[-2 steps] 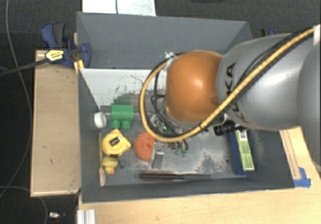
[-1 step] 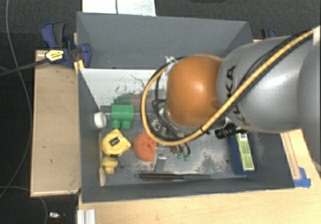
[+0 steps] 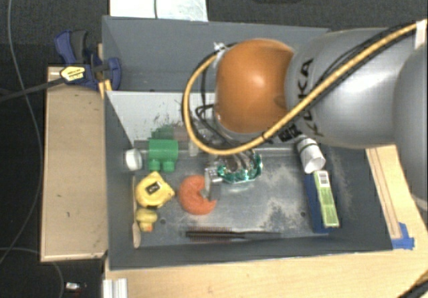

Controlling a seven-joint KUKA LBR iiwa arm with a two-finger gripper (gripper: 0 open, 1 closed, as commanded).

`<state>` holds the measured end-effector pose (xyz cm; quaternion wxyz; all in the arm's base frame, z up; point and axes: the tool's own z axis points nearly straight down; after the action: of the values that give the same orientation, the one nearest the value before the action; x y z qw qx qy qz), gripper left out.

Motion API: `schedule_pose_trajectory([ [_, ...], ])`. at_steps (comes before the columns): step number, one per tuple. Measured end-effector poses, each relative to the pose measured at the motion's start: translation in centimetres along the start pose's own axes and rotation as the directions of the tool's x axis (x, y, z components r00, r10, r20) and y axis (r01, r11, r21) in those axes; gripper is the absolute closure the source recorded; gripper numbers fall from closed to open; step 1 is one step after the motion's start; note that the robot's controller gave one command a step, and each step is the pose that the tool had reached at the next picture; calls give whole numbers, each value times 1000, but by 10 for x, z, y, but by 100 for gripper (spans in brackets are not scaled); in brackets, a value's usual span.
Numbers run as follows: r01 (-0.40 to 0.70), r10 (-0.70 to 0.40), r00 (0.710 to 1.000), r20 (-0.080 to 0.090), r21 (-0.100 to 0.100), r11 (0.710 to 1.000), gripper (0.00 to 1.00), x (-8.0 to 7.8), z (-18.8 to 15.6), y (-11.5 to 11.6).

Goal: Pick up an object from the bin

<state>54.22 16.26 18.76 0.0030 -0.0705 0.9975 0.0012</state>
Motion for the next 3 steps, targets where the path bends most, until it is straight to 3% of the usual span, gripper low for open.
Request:
schedule_pose_trajectory([
  [1, 54, -54, 999, -4, 0, 999, 0, 18, 41, -24],
  [2, 225, -225, 974, 3, -1, 974, 0, 42, 46, -46],
  [3, 12, -12, 1000, -3, 0, 1000, 0, 45, 59, -53],
])
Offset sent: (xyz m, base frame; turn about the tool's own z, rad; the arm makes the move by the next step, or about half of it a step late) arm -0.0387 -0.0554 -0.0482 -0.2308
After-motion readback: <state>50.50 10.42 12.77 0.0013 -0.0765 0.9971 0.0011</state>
